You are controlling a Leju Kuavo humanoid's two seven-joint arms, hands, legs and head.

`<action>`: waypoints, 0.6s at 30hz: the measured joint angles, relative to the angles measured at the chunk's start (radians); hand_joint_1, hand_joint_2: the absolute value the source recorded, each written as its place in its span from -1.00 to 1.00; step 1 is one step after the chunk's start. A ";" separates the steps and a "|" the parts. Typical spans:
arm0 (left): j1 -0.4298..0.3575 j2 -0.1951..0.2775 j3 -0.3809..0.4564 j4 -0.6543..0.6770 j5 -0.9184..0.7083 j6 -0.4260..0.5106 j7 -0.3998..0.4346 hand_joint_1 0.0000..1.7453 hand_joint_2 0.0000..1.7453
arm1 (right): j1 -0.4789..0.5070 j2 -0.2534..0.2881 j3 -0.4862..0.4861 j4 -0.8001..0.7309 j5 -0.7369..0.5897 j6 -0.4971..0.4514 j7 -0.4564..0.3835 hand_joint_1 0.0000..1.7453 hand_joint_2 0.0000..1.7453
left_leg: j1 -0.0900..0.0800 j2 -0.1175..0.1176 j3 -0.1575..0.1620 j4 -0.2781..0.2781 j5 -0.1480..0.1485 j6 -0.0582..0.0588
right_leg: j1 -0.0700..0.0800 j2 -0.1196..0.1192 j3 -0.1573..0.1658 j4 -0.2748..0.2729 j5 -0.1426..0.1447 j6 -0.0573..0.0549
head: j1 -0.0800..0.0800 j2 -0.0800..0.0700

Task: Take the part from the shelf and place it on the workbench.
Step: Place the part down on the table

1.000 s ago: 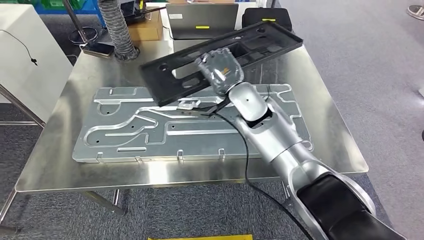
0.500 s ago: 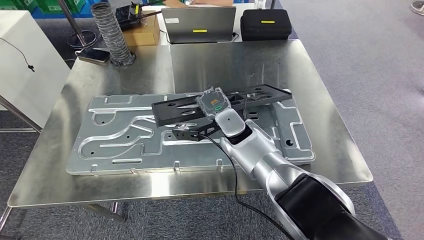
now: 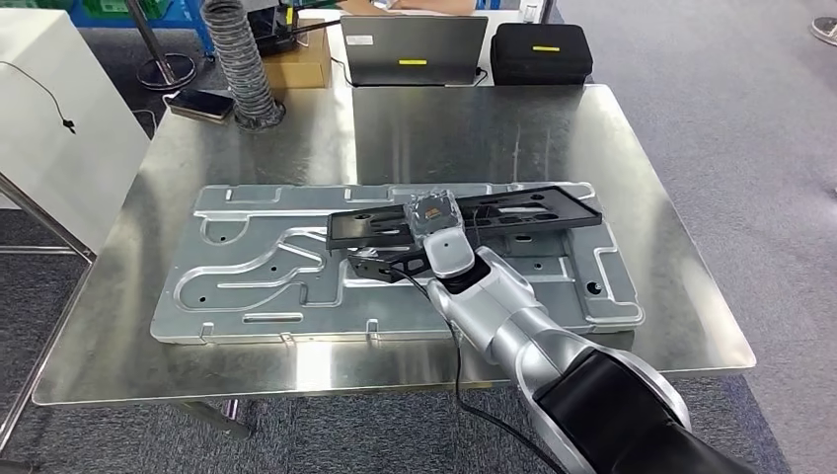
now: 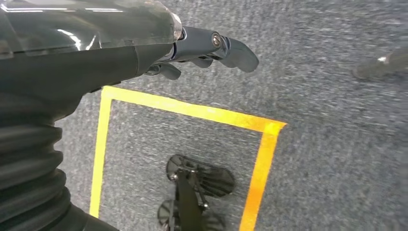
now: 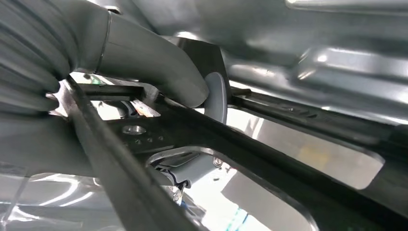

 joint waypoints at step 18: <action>-0.004 -0.006 -0.012 0.000 -0.005 -0.005 -0.013 -1.00 -1.00 | -0.012 0.052 -0.176 -0.039 -0.252 -0.035 -0.238 -1.00 -1.00 | 0.004 0.003 0.013 0.008 -0.019 -0.027 | 0.001 0.004 0.029 -0.071 0.028 0.002 | 0.000 0.000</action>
